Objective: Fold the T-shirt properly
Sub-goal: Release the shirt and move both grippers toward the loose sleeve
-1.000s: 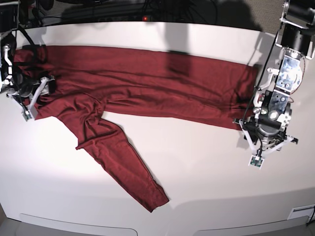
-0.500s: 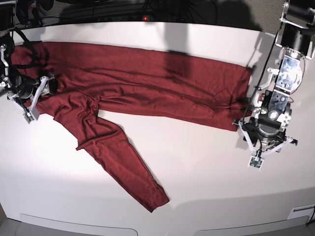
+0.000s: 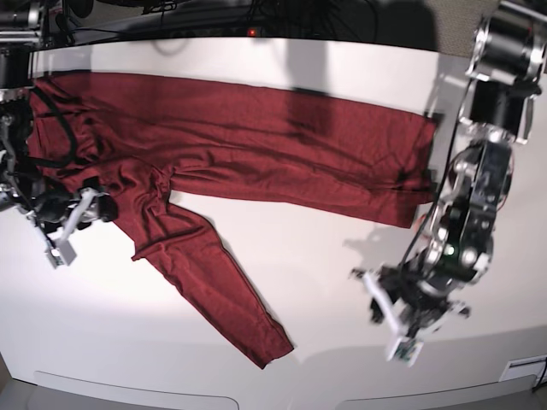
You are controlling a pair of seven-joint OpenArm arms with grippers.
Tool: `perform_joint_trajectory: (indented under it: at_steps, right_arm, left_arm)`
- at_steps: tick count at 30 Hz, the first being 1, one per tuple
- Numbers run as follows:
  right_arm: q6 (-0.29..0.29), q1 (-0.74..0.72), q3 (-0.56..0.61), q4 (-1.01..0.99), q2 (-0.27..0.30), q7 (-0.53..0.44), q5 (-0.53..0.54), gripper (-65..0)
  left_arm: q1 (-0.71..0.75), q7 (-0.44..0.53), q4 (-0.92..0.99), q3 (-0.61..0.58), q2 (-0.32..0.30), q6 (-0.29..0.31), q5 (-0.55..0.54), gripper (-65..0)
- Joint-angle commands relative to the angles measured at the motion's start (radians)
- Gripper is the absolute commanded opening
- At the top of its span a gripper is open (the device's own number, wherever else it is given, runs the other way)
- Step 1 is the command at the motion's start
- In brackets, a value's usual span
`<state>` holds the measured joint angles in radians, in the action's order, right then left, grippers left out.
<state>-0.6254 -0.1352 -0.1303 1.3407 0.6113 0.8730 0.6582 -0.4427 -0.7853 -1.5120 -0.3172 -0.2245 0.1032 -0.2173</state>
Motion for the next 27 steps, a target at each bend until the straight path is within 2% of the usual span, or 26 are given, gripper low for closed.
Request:
perform_joint_trajectory:
  at_steps: [1,4,7,10,12,16,20,22,27]
  right_arm:
    - [-0.003,-0.017,-0.007,0.017,0.002,-0.011,0.007,-28.6]
    - [-0.004,-0.017,-0.007,0.017,-0.056,0.002,0.008,-28.6]
    - [-0.009,-0.017,-0.007,0.017,-0.110,0.003,0.008,-28.6]
    - [-0.058,-0.017,-0.007,0.027,-0.152,0.002,0.007,-28.6]
    - [-0.060,-0.016,-0.010,0.046,-0.175,0.002,0.004,-28.6]
    - [-0.060,-0.018,-0.014,0.060,-0.187,-0.005,0.004,-28.6]
    - [-0.057,-0.027,-0.014,0.060,-0.203,-0.150,-0.050,-28.6]
    - [-0.051,-0.058,-0.014,0.053,-0.234,-0.200,-0.121,-28.6]
    - [-0.047,-0.183,-0.014,-0.042,-0.326,-0.342,-0.276,-28.6]
  left_arm:
    - [-0.041,0.029,0.024,0.001,0.037,0.019,-0.026,-42.6]
    - [-0.116,0.078,0.195,0.001,0.164,0.079,-0.045,-42.6]
    - [-0.205,0.135,0.429,0.001,0.280,0.138,-0.018,-42.6]
    - [-0.298,0.224,0.667,0.001,0.377,0.163,0.035,-42.6]
    - [-0.346,0.337,0.773,-0.025,0.373,0.201,-0.017,-42.6]
    - [-0.386,0.486,0.880,-0.027,0.374,0.200,0.006,-42.6]
    - [-0.386,0.384,0.882,-0.027,0.368,0.200,0.103,-42.6]
    - [-0.386,0.372,0.882,-0.027,0.357,0.198,0.140,-42.6]
    - [-0.386,0.331,0.882,-0.027,0.346,0.197,0.138,-42.6]
